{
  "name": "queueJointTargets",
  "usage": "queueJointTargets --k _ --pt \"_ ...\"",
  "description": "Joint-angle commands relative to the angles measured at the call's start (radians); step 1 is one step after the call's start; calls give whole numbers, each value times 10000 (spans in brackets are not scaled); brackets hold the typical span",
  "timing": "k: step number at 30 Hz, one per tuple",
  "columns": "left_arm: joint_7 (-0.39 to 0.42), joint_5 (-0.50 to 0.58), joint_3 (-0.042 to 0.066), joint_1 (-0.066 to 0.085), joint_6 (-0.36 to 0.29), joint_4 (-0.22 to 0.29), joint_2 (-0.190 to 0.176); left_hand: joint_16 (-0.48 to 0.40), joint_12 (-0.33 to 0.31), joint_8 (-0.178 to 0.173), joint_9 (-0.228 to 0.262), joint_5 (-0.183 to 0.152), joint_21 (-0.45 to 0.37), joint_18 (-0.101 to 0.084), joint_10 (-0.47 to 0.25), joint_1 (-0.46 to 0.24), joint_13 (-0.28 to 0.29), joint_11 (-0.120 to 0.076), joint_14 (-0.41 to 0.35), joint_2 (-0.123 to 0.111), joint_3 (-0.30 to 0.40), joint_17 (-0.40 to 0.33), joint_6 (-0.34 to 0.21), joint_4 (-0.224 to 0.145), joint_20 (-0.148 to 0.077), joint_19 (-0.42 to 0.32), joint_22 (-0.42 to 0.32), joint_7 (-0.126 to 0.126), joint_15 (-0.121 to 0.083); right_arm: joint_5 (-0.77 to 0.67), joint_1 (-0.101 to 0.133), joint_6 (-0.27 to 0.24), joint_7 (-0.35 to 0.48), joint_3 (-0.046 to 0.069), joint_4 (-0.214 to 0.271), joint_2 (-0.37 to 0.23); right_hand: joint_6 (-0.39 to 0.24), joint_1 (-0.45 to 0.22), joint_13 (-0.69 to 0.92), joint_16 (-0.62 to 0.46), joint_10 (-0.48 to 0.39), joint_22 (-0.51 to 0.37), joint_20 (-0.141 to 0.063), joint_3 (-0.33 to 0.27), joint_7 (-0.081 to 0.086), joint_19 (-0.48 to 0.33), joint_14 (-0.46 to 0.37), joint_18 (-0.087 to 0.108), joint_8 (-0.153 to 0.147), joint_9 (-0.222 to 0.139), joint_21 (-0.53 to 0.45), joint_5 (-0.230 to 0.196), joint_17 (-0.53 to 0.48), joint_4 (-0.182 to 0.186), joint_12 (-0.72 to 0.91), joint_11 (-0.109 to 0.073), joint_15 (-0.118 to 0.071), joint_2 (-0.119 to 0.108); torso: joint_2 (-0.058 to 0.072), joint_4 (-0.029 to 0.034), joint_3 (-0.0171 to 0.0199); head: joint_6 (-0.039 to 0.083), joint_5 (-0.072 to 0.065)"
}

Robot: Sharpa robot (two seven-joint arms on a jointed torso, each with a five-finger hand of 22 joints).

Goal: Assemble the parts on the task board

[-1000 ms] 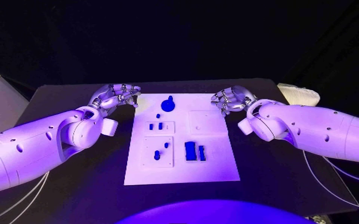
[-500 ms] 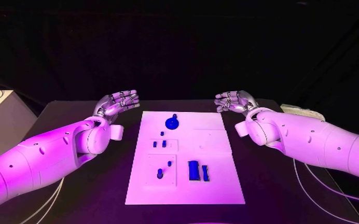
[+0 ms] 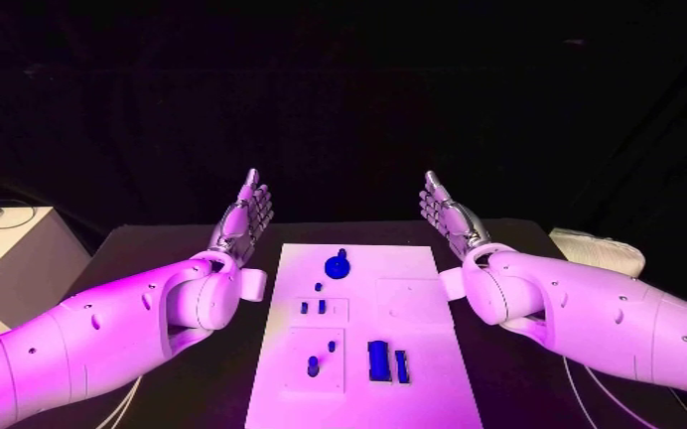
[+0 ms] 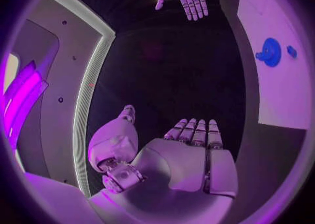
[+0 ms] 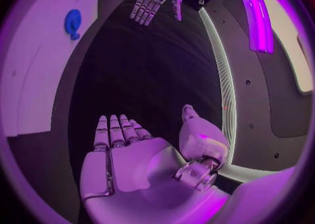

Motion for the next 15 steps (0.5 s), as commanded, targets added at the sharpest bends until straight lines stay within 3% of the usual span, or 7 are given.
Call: queueJointTargets --k 1,3,8,15 --pt "256 -68 46 -20 -1976 654 -53 -248 -132 -136 -198 -122 -151 -205 -621 -2698 -44 -126 -513 122 -339 -123 -536 -79 -195 -480 -211 -115 -105 1093 -93 -1392 936 157 705 -124 -572 -2088 -153 -192 -1203 -351 -121 -375 -126 -891 -1121 -214 -137 -261 -85 -90 -317 -67 -105 -87 -54 126 -108 -27 179 276 99" --pt "299 -80 81 -34 -2593 1138 -108 -248 -132 -136 -198 -122 -151 -205 -621 -2698 -44 -126 -513 122 -339 -123 -536 -79 -195 -480 -211 -115 -105 1392 -164 -1773 1133 306 1210 -216 -572 -2088 -153 -192 -1203 -351 -121 -375 -126 -891 -1121 -214 -137 -261 -85 -90 -317 -67 -105 -87 -54 126 -119 -30 199 320 115" --pt "364 -98 134 -54 -3524 1868 -191 -248 -132 -136 -198 -122 -151 -205 -621 -2698 -44 -126 -513 122 -339 -123 -536 -79 -195 -480 -211 -115 -105 1796 -261 -2290 1401 509 1895 -341 -572 -2088 -153 -192 -1203 -351 -121 -375 -126 -891 -1121 -214 -137 -261 -85 -90 -317 -67 -105 -87 -54 126 -120 -30 199 322 116" --pt "387 -105 154 -61 -3862 2132 -221 -248 -132 -136 -198 -122 -151 -205 -621 -2698 -44 -126 -513 122 -339 -123 -536 -79 -195 -480 -211 -115 -105 1871 -279 -2385 1450 547 2021 -364 -572 -2088 -153 -192 -1203 -351 -121 -375 -126 -891 -1121 -214 -137 -261 -85 -90 -317 -67 -105 -87 -54 126 -120 -30 199 322 116"
